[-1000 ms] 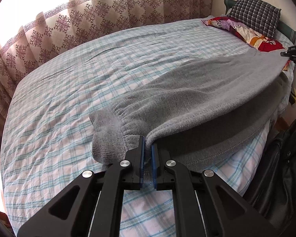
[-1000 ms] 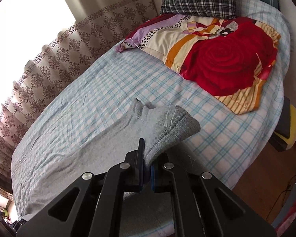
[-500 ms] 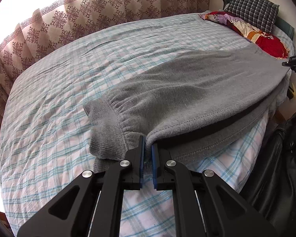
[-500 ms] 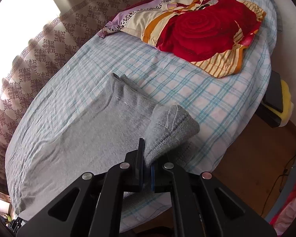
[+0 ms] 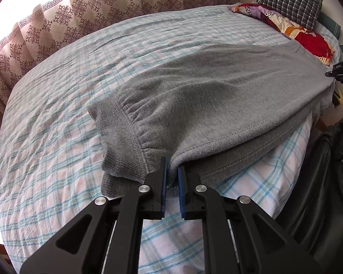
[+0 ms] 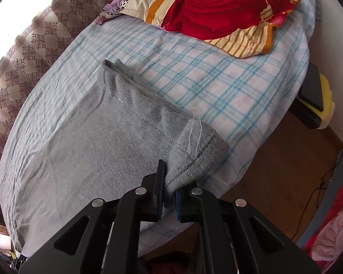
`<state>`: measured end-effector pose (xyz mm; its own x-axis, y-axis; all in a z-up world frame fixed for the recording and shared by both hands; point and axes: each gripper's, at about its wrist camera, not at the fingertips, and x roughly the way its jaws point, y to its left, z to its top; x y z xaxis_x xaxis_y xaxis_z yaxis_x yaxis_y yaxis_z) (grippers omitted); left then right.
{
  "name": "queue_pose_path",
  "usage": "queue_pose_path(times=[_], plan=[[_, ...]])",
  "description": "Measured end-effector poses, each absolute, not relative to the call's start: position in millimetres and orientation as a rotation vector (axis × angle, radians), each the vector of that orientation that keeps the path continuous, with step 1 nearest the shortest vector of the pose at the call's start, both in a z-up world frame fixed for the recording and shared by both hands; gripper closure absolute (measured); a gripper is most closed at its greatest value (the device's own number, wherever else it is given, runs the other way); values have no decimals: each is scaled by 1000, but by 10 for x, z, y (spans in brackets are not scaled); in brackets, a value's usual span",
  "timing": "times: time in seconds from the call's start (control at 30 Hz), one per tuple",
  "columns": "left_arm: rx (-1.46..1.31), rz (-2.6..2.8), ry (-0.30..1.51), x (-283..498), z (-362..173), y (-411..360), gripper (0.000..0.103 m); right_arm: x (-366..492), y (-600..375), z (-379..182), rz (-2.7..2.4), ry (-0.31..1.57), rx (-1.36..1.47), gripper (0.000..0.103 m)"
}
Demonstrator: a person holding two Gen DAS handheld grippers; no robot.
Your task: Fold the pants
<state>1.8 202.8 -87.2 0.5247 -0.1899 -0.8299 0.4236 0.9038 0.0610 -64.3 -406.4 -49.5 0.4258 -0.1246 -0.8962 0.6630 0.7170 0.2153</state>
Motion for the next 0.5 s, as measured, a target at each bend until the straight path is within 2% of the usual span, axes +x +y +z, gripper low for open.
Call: queue_pose_path(times=[0.3,0.4,0.5], plan=[[281,-382,867,-62,-508,1998,93,-706,-4122,-324,-558,961,611,98],[343,-389,896,-103,-591,1951,93,-700,-4130,-368,-557,979,601,98],[348,-379,953,-104,-772,1960,88,-700,-4129,-405,-558,989,602,98]])
